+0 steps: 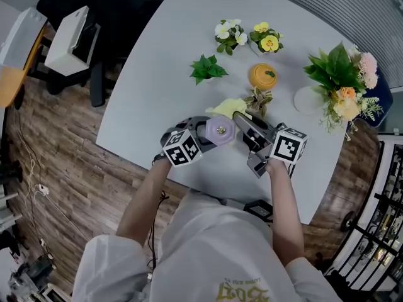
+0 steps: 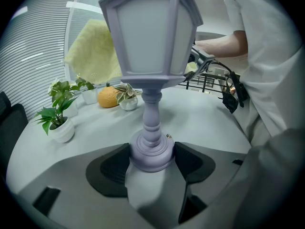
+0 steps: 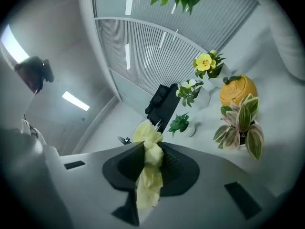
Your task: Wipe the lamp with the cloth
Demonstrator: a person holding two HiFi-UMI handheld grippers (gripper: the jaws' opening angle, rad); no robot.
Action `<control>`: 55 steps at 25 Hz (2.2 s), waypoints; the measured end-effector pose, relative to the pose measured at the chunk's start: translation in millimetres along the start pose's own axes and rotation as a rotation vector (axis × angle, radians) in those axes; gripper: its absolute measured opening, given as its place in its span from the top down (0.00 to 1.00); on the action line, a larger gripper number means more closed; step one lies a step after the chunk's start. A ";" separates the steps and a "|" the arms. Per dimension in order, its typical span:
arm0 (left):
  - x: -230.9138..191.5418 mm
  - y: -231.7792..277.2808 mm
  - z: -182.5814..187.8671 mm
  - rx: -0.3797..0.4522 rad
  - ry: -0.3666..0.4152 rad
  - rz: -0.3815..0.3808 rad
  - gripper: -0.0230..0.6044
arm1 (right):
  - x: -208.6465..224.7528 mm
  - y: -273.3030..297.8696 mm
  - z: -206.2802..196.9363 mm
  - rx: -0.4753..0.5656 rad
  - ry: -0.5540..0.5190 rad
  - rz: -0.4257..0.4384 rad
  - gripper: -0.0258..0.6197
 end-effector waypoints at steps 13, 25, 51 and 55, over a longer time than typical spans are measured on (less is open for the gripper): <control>-0.5 0.7 -0.1 -0.004 -0.006 -0.002 0.48 | 11.1 -0.1 -15.8 -0.057 0.141 0.119 0.84; -0.5 1.6 -0.2 -0.007 -0.010 -0.005 0.48 | 20.5 5.0 -23.1 -0.078 0.170 0.100 0.84; 0.1 1.9 -0.3 -0.013 -0.017 -0.010 0.48 | 23.6 -7.7 -31.7 -0.083 0.179 0.080 0.84; 0.0 2.6 -0.6 -0.013 -0.017 -0.011 0.48 | 18.4 -10.2 -31.1 -0.070 0.184 0.102 0.84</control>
Point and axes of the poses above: the fingertips, and each gripper's own axes: y forward along the fingers, x to its right, z out of its top, the point moved 1 cm from there along -y, backward along the fingers, and after that the axes turned 9 degrees about y, right-handed, at the moved point
